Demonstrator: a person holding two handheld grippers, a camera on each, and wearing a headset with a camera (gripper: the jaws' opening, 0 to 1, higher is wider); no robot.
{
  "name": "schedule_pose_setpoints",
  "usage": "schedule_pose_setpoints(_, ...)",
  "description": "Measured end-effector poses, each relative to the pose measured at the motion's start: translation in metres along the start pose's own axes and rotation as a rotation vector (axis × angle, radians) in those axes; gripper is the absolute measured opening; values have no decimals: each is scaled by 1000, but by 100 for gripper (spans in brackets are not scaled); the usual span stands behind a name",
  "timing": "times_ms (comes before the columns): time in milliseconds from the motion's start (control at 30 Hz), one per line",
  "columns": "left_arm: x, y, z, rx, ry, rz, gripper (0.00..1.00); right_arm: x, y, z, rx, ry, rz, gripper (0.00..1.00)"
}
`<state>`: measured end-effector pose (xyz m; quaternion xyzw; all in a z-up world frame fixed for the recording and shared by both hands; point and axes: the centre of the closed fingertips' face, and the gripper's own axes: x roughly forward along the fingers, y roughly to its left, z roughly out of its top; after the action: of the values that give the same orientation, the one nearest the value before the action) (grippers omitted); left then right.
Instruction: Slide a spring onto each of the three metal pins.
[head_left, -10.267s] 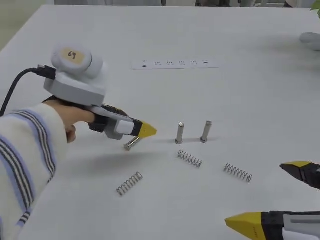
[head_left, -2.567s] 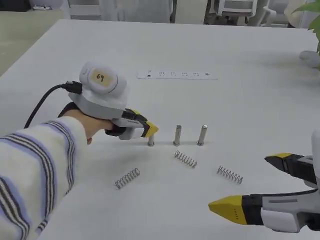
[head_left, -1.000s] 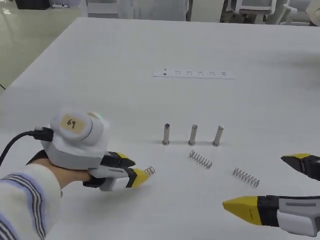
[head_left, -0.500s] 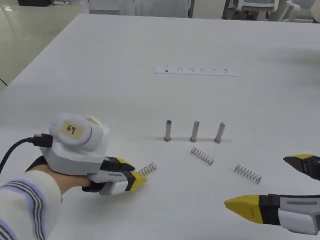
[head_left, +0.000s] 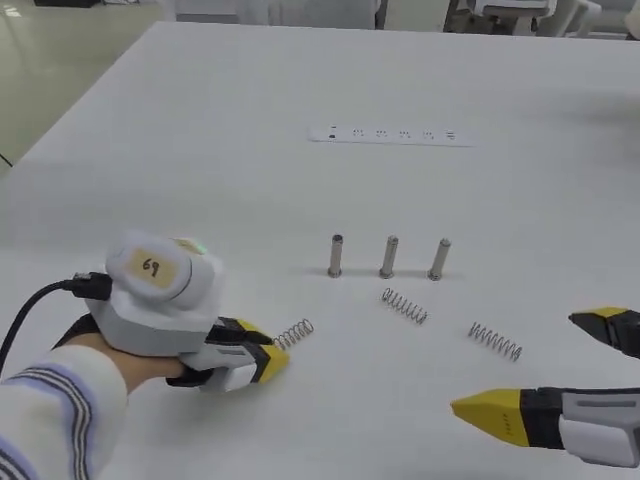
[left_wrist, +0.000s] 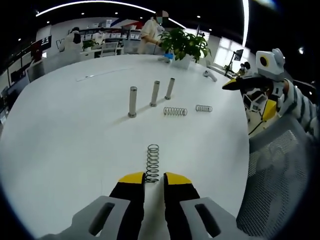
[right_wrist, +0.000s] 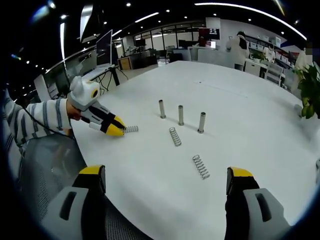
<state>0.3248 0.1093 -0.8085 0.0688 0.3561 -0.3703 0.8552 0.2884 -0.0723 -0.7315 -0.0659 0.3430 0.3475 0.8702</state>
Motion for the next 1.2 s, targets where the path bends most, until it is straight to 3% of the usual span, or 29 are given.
schedule_pose_setpoints(100,1,0,3,25,-6,16,3,-1,0,-2,2,4,-1,100)
schedule_pose_setpoints(267,1,4,1,15,-4,17,2,-1,-1,-2,7,3,-4,100)
schedule_pose_setpoints(467,-2,1,0,32,1,15,2,-3,-3,-3,10,3,-10,100)
schedule_pose_setpoints(600,-3,1,-1,68,15,3,2,-4,-4,-4,11,2,-12,100)
schedule_pose_setpoints(800,-4,0,0,63,33,-6,2,-4,-5,-4,7,4,-11,99)
schedule_pose_setpoints(933,-4,-1,0,94,43,-14,2,-4,-5,-3,5,4,-7,99)
schedule_pose_setpoints(1200,-5,-1,-1,75,65,-20,2,-3,-5,-3,-1,10,1,98)
